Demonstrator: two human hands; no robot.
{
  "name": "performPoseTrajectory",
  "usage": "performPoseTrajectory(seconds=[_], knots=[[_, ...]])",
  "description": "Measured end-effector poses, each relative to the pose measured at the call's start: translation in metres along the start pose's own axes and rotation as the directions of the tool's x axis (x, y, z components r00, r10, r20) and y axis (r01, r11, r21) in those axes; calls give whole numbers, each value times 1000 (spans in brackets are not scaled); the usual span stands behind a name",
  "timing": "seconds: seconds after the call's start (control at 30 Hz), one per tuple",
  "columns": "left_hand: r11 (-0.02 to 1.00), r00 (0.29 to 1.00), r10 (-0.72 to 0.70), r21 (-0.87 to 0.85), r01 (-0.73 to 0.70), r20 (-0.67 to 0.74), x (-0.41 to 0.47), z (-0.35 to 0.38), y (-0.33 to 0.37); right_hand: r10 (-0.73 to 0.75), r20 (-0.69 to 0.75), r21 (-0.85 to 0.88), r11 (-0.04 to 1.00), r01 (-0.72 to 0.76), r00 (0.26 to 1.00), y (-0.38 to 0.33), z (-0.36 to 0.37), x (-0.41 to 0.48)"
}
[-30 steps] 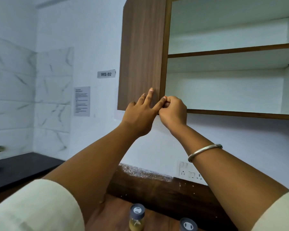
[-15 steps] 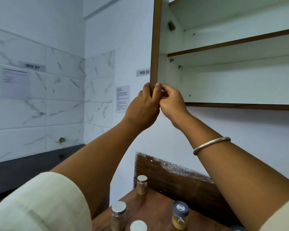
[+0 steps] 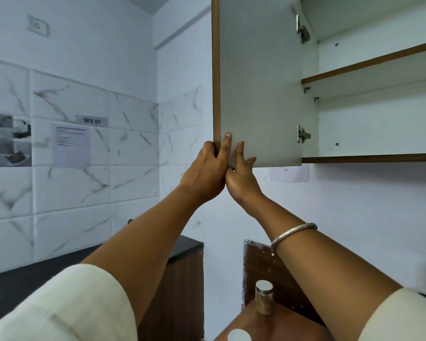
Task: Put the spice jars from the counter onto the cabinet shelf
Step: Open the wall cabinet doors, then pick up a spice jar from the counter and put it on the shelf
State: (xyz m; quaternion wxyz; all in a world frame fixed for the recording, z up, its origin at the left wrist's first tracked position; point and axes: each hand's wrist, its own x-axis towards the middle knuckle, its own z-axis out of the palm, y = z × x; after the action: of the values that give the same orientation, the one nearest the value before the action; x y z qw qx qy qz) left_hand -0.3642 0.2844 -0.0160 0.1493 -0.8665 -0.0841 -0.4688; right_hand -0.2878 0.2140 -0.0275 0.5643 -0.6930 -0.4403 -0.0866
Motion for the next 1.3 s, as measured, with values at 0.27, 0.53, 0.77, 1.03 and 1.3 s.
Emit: performPoseTrajectory(seconds=[0.27,0.53,0.77,1.03,1.3], knots=[[990,998,-54,129,49,40,-5,21,-29,-10,42,-78,997,13,999,13,32,14],[881,985,140,467,-78,-99,-4,19,-17,-28,-115,-352,936,-14,993,25,23,6],[892,973,220,417,-172,-71,-10,23,28,-60,-62,-559,829,15,996,38,-25,-24],[942,969,245,228,-246,36,-6,35,140,52,-109,-692,713,-113,993,62,-129,-86],[934,930,354,-75,-348,97,-15,43,312,219,-295,-729,578,-367,930,111,-275,-184]])
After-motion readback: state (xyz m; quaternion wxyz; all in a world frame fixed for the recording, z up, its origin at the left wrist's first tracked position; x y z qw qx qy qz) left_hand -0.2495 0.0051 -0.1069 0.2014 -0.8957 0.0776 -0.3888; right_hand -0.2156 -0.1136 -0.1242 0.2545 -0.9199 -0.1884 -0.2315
